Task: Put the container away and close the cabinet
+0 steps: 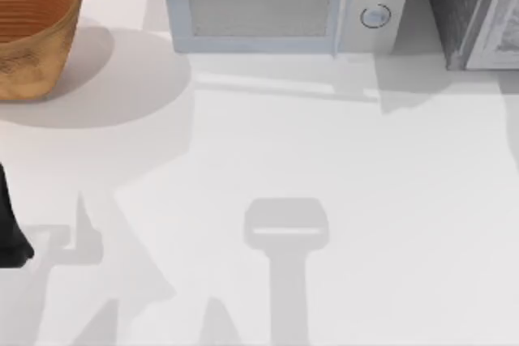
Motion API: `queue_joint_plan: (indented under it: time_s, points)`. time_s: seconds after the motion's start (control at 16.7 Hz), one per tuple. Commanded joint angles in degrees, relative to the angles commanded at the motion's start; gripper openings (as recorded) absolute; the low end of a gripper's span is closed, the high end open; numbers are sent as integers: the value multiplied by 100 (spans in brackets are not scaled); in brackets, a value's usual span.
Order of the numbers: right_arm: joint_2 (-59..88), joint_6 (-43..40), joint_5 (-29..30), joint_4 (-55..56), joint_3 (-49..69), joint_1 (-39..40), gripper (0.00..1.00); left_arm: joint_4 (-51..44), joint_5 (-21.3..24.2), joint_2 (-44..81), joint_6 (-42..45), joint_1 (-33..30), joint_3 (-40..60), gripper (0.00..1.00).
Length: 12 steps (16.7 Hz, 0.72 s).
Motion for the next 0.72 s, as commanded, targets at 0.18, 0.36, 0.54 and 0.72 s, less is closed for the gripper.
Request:
queue_joint_plan:
  time_s: [0.18, 0.36, 0.54, 0.72]
  points:
    - [-106, 5, 1447, -20, -73, 1427, 100, 0, 0, 0, 0, 0, 0, 100]
    - [-204, 4, 2472, -29, -141, 2494, 100, 0, 0, 0, 0, 0, 0, 100]
    - [-292, -18, 3000, -37, -265, 3056, 100, 0, 0, 0, 0, 0, 0, 100]
    - [-300, -32, 3077, -46, -299, 3141, 100, 0, 0, 0, 0, 0, 0, 100]
